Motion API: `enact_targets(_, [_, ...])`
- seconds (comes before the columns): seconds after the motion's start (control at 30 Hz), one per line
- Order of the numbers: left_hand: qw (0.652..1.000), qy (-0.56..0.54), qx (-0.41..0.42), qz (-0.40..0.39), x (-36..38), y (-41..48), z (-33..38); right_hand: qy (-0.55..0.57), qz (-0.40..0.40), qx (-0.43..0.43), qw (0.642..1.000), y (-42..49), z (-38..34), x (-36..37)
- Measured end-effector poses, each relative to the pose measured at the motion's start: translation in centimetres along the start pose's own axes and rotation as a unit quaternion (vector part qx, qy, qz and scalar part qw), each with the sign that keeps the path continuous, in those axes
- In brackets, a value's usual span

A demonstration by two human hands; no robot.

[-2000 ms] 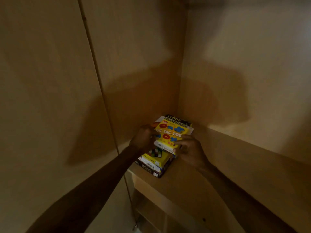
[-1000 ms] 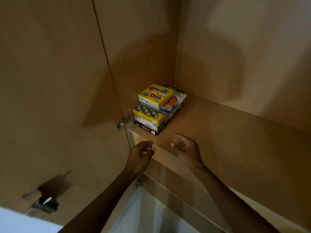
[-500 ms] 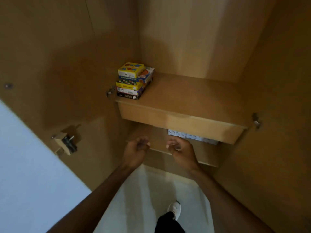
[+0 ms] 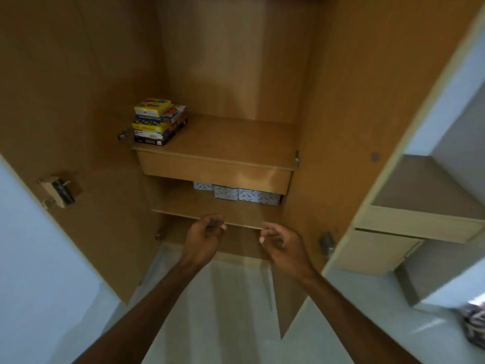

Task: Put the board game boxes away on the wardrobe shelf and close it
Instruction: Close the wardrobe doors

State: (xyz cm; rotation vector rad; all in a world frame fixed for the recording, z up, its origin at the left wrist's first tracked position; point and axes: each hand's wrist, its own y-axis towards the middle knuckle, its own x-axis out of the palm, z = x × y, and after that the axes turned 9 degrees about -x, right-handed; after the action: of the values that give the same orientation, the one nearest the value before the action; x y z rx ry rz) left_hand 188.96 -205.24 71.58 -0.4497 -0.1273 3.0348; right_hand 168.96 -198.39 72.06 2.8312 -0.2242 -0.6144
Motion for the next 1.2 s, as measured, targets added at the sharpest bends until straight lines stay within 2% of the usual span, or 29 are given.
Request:
enact_targets(0.13, [0.999,0.003,0.023,-0.042,7.7,-5.2,3.3,-0.037,0.040,0.015,0.998,-4.7,1.1,-9.4])
enact_targets(0.3, [0.992,0.003,0.076,-0.103,15.7,-9.7,10.5,-0.109,0.145,0.019,0.983,-6.4,1.6,-19.6])
enact_targets(0.37, [0.988,0.025,0.091,-0.123,17.9,-9.9,12.8,-0.132,0.134,0.030,0.982,-5.0,1.4,-22.1])
enact_targets(0.5, [0.979,0.051,0.091,-0.176,21.0,-10.1,16.2,-0.016,0.029,0.033,0.999,-2.5,-0.8,-24.2])
enact_targets(0.57, [0.977,0.038,0.087,-0.194,21.9,-10.3,17.2,-0.009,0.002,0.015,1.000,-2.0,-1.4,-24.5])
enact_targets(0.77, [0.968,-0.019,0.070,-0.241,20.5,-9.9,15.3,-0.011,-0.006,-0.026,1.000,-1.7,-0.7,-24.0])
enact_targets(0.87, [0.977,-0.033,0.080,-0.194,18.1,-8.8,13.9,0.008,-0.013,-0.042,0.999,-0.3,-0.8,-22.7])
enact_targets(0.97, [0.978,-0.055,0.092,-0.180,14.5,-7.1,12.7,0.015,-0.033,-0.047,0.998,2.0,-0.7,-20.2])
enact_targets(1.2, [0.987,-0.082,0.096,-0.105,4.6,0.5,8.4,0.014,-0.044,-0.112,0.993,10.3,-1.7,-8.7])
